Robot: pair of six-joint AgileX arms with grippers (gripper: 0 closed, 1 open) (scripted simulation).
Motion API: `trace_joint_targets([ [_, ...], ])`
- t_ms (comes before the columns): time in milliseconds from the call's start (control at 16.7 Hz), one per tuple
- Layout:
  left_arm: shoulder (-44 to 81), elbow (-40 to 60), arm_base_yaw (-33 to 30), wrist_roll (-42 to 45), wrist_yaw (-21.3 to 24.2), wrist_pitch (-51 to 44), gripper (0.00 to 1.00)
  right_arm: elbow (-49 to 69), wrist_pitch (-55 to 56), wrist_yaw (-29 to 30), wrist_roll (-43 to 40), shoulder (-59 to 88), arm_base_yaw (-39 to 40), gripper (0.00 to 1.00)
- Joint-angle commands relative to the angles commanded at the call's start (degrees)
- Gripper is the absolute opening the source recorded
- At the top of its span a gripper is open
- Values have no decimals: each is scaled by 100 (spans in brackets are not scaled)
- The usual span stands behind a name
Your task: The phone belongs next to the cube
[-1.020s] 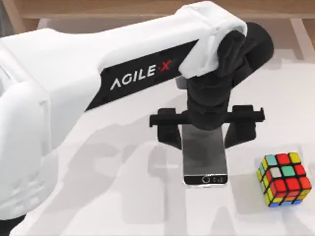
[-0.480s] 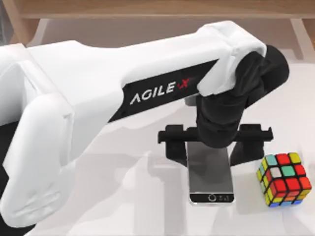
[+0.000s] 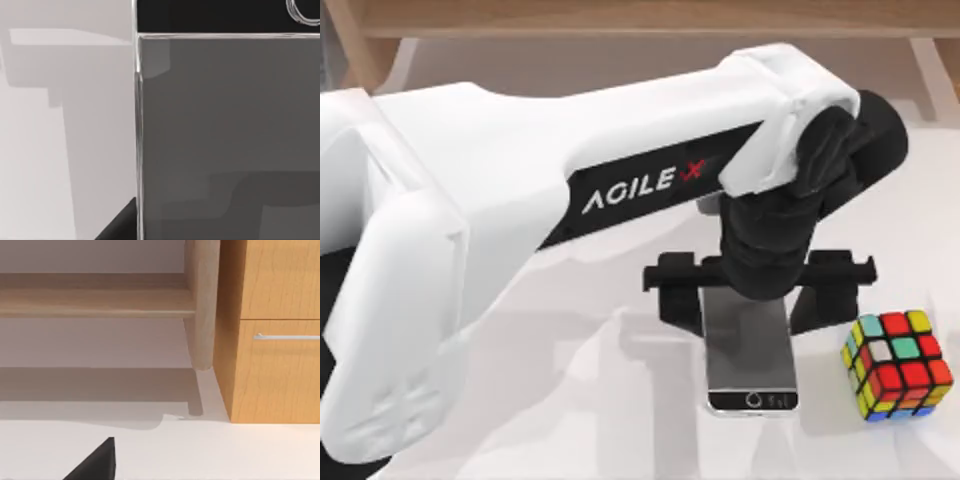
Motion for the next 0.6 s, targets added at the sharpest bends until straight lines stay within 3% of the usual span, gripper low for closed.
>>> trace_joint_targets([
  [600,-53,-318,-11,-13,-22,579,0,0,0,0,0,0,0,100],
])
